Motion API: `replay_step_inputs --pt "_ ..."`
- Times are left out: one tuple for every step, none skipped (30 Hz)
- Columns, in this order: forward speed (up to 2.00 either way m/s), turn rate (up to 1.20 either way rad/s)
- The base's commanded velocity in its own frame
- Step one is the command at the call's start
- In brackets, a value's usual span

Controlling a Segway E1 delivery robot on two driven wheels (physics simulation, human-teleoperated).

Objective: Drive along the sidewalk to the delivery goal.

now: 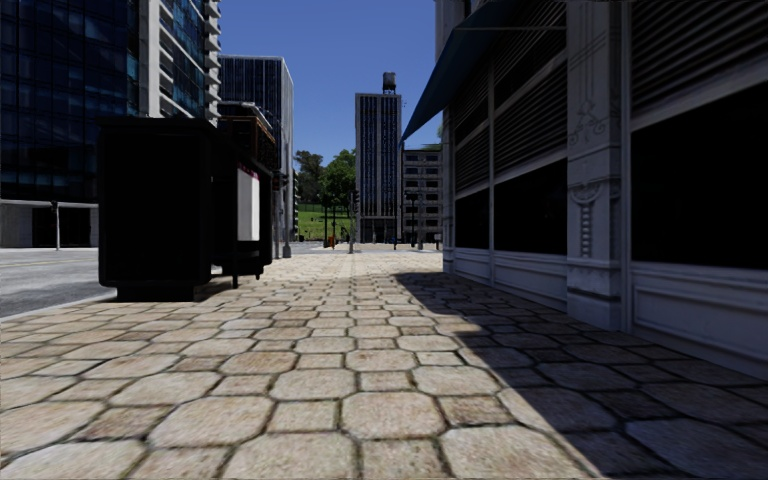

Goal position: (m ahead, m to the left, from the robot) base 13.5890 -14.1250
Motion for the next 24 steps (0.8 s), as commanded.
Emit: replay_step_inputs --pt "1.99 0.0" --pt "1.99 0.0" --pt "1.99 0.0" --pt "1.99 0.0" --pt "1.99 0.0" --pt "1.99 0.0" --pt "1.99 0.0" --pt "1.99 0.0" --pt "1.99 0.0" --pt "1.99 0.0" --pt "1.99 0.0" --pt "1.99 0.0" --pt "1.99 0.0" --pt "1.99 0.0" --pt "1.99 0.0" --pt "1.99 0.0" --pt "1.99 0.0" --pt "1.99 0.0" --pt "1.99 0.0" --pt "1.99 0.0" --pt "1.99 0.0" --pt "1.99 0.0" --pt "1.99 0.0" --pt "1.99 0.0"
